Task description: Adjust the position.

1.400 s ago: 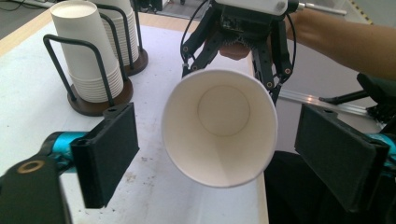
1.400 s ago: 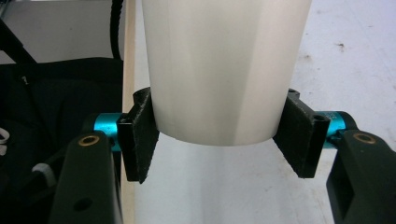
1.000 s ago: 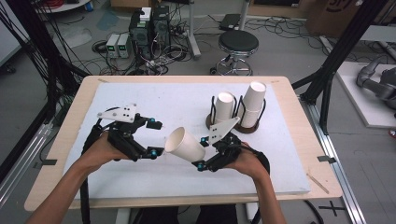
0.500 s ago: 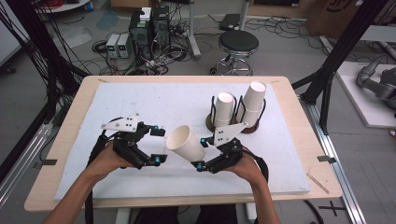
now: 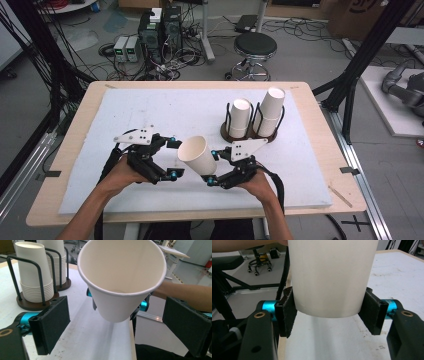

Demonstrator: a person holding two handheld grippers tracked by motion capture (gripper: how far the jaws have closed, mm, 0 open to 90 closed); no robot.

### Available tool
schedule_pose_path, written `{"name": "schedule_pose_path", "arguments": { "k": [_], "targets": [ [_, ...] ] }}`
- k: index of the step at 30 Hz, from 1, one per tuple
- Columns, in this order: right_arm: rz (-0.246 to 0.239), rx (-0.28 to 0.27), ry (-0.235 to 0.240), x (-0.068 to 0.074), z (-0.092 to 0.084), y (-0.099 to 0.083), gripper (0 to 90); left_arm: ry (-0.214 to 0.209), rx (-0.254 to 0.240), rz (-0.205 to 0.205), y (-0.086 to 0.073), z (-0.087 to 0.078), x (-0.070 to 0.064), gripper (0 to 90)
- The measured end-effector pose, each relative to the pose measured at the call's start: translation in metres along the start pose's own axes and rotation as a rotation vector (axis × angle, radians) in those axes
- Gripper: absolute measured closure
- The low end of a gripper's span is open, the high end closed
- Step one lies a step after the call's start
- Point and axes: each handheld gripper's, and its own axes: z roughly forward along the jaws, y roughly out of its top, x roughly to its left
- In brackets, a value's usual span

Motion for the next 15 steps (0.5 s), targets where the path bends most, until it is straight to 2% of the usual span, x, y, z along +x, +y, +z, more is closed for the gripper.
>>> {"name": "schedule_pose_path", "arguments": {
  "k": [1,8,15],
  "targets": [
    [0.018,-0.004,0.008,0.000,0.001,-0.002,37.1,-0.003,0.001,0.002,0.000,0.001,0.000,7.4],
    [0.034,-0.055,0.037,0.001,0.007,-0.009,37.1,-0.015,-0.018,-0.002,0.001,0.008,-0.002,7.4],
    [0.047,-0.057,0.054,0.002,0.012,-0.012,37.1,-0.032,-0.035,0.000,0.002,0.016,-0.002,7.4]
  ]
}}
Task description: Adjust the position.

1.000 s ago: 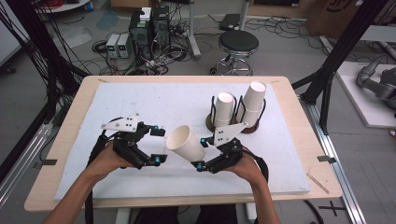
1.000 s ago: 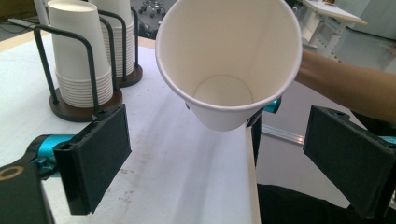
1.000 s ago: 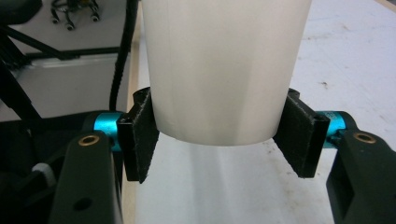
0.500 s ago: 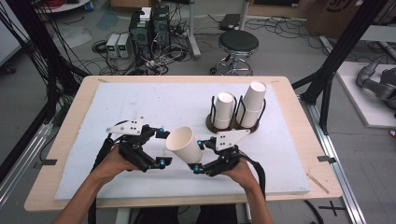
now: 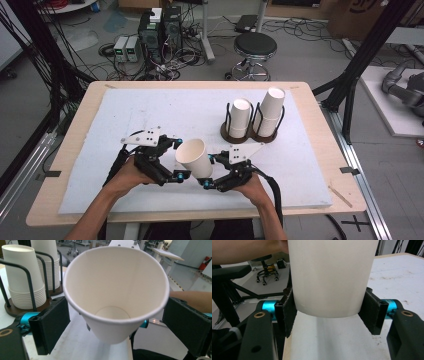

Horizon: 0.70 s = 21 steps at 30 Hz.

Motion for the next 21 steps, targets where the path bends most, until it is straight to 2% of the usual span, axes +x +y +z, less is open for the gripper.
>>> {"name": "schedule_pose_path", "arguments": {
  "k": [1,10,14,21],
  "targets": [
    [-0.011,-0.005,-0.003,0.000,0.001,0.000,37.1,-0.002,-0.004,-0.001,0.000,0.001,0.000,7.4],
    [-0.014,-0.011,0.009,0.001,0.004,0.000,37.1,-0.026,-0.015,-0.013,0.000,0.011,0.001,8.7],
    [-0.020,-0.009,0.017,0.001,0.005,-0.001,37.1,-0.022,-0.016,-0.011,0.000,0.014,0.002,9.3],
    [-0.022,0.001,0.014,0.002,0.007,-0.001,37.1,-0.023,-0.009,0.001,0.000,0.014,-0.001,16.1]
  ]
}}
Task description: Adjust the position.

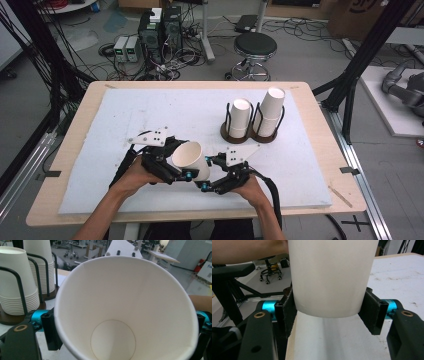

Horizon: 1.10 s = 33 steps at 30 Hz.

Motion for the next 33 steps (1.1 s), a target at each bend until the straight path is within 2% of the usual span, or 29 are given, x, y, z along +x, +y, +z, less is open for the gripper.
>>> {"name": "schedule_pose_path", "arguments": {
  "k": [3,16,17,19,20,23,30,33],
  "targets": [
    [-0.005,0.003,0.004,0.0003,0.0005,-0.0001,37.1,0.015,0.004,0.028,0.0002,-0.0005,-0.0014,24.1],
    [-0.006,0.015,0.005,0.0005,0.0018,-0.0008,36.3,0.013,0.014,0.039,-0.0002,-0.0007,-0.0012,31.4],
    [0.000,0.011,0.008,0.0004,0.0022,-0.0009,33.9,0.015,0.017,0.046,-0.0003,-0.0005,-0.0013,31.6],
    [0.024,0.021,0.021,-0.0003,0.0031,-0.0003,23.4,0.029,0.019,0.048,-0.0003,-0.0006,-0.0011,32.2],
    [0.025,0.032,0.009,-0.0001,0.0040,0.0002,21.4,0.024,0.015,0.045,-0.0003,-0.0006,-0.0007,32.3],
    [0.023,0.050,-0.017,0.0012,0.0058,0.0020,19.2,0.021,0.018,0.048,-0.0001,-0.0015,-0.0007,32.4],
    [0.031,0.053,-0.009,0.0023,0.0080,0.0047,16.0,0.039,0.023,0.049,0.0002,-0.0056,-0.0001,32.3],
    [0.033,0.059,-0.023,0.0019,0.0065,0.0040,16.1,0.051,0.019,0.053,0.0009,-0.0085,-0.0001,32.3]
  ]
}}
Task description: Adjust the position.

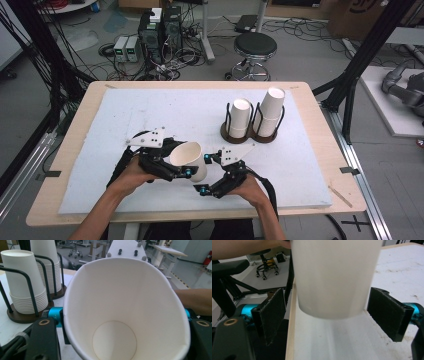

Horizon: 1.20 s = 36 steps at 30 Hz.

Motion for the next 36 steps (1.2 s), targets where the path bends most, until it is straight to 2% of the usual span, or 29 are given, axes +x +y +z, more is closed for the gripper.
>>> {"name": "schedule_pose_path", "arguments": {
  "k": [4,10,11,16,18,20,29,32,36],
  "targets": [
    [0.010,-0.004,-0.042,-0.001,-0.007,-0.002,16.1,0.017,0.007,0.005,0.001,-0.005,0.000,32.2],
    [0.078,-0.015,-0.112,-0.006,-0.029,-0.017,16.1,0.054,0.022,0.007,0.002,-0.011,0.001,32.2],
    [0.074,-0.022,-0.144,-0.008,-0.033,-0.019,16.1,0.061,0.026,0.008,0.001,-0.012,0.001,32.2],
    [0.088,-0.027,-0.238,-0.008,-0.051,-0.026,16.1,0.080,0.026,0.010,0.002,-0.012,0.001,32.2],
    [0.111,-0.036,-0.260,-0.008,-0.058,-0.028,16.1,0.093,0.037,0.014,0.002,-0.012,0.001,32.2],
    [0.109,-0.048,-0.314,-0.008,-0.064,-0.031,16.1,0.099,0.042,0.010,0.001,-0.012,0.001,32.1],
    [0.196,-0.081,-0.492,-0.013,-0.089,-0.050,16.1,0.144,0.067,0.012,0.001,-0.014,0.003,32.0],
    [0.219,-0.079,-0.551,-0.013,-0.095,-0.055,16.1,0.161,0.074,0.012,0.000,-0.013,0.003,32.0],
    [0.239,-0.047,-0.630,-0.015,-0.101,-0.061,16.1,0.163,0.077,0.007,0.000,-0.014,0.003,32.0]
  ]
}}
